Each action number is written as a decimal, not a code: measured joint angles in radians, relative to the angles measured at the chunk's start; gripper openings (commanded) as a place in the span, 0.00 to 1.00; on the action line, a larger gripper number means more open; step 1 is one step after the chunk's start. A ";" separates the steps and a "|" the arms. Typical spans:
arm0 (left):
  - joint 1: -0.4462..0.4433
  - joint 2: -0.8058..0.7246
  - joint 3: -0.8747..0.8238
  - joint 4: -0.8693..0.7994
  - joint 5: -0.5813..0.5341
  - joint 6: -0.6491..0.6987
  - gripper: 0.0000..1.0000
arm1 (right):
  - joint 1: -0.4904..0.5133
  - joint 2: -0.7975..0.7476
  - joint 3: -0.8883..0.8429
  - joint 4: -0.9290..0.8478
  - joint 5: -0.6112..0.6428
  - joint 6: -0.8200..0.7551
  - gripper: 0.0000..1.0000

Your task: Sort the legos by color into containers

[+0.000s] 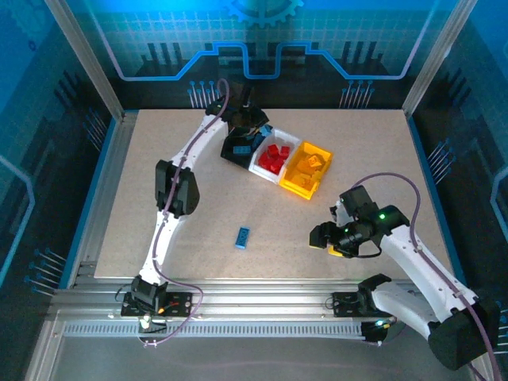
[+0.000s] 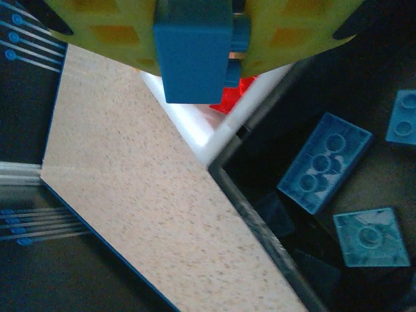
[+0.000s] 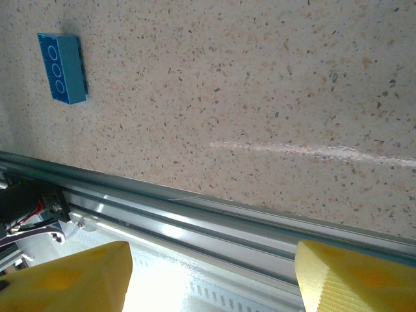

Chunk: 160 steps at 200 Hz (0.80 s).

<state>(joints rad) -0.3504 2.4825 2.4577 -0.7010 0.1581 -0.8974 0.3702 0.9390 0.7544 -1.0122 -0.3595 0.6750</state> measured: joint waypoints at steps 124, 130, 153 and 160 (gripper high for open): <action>0.060 0.031 -0.022 0.014 -0.004 0.011 0.71 | -0.025 -0.004 0.010 -0.015 -0.009 -0.018 0.69; 0.058 0.013 -0.046 0.002 -0.004 0.030 0.72 | -0.025 -0.001 0.014 -0.014 -0.009 -0.018 0.69; 0.045 -0.132 -0.235 -0.044 -0.043 0.141 0.81 | -0.025 0.013 0.029 -0.011 -0.009 -0.018 0.69; 0.035 -0.199 -0.307 -0.060 -0.065 0.181 0.85 | -0.025 0.018 0.032 -0.011 -0.008 -0.019 0.69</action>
<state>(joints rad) -0.3157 2.2837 2.1502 -0.7612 0.0929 -0.7162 0.3454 0.9569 0.7864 -1.0229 -0.3679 0.6563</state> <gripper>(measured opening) 0.794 0.690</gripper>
